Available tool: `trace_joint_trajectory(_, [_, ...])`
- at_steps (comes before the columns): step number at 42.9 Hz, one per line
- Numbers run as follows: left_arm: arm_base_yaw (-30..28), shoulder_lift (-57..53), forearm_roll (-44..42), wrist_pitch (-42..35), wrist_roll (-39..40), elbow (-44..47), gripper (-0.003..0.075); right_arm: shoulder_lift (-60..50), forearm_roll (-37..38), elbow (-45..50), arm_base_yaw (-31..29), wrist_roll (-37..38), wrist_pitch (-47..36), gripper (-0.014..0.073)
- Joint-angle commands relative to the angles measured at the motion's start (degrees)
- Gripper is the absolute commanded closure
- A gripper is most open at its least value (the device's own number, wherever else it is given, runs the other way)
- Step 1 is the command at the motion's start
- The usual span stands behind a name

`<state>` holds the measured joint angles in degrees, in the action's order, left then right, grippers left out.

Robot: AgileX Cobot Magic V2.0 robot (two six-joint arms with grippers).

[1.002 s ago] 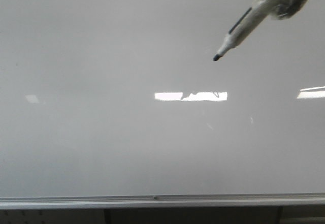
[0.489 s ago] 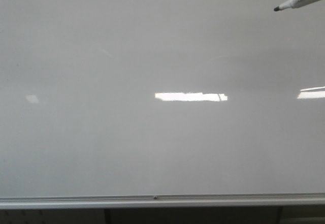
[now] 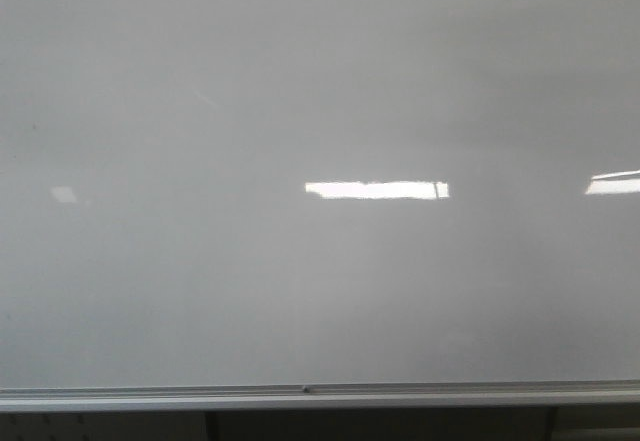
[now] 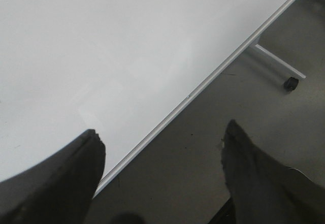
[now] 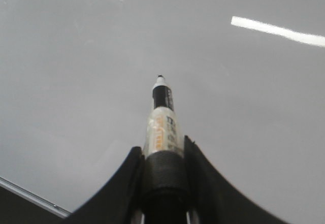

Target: Write number 2 on whiteboard

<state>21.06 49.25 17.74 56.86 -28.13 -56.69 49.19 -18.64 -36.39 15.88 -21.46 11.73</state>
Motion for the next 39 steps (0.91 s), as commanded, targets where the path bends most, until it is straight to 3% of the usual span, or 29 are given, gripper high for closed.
trace_joint_trajectory(1, [-0.13,-0.35,1.75,-3.32,0.69,-1.46,0.0251,2.30,-0.48,-3.43,-0.17,-4.83,-5.39,0.0559])
trace_joint_trajectory(26, [-0.13,-0.35,1.75,-3.42,0.69,-1.46,0.0251,16.04,-0.48,-6.81,-0.06,-6.50,-18.11,0.0559])
trace_joint_trajectory(39, [-0.13,-0.35,1.75,-5.01,0.69,-1.46,0.0251,21.09,-0.48,-9.60,-0.06,-6.50,-18.01,0.0559])
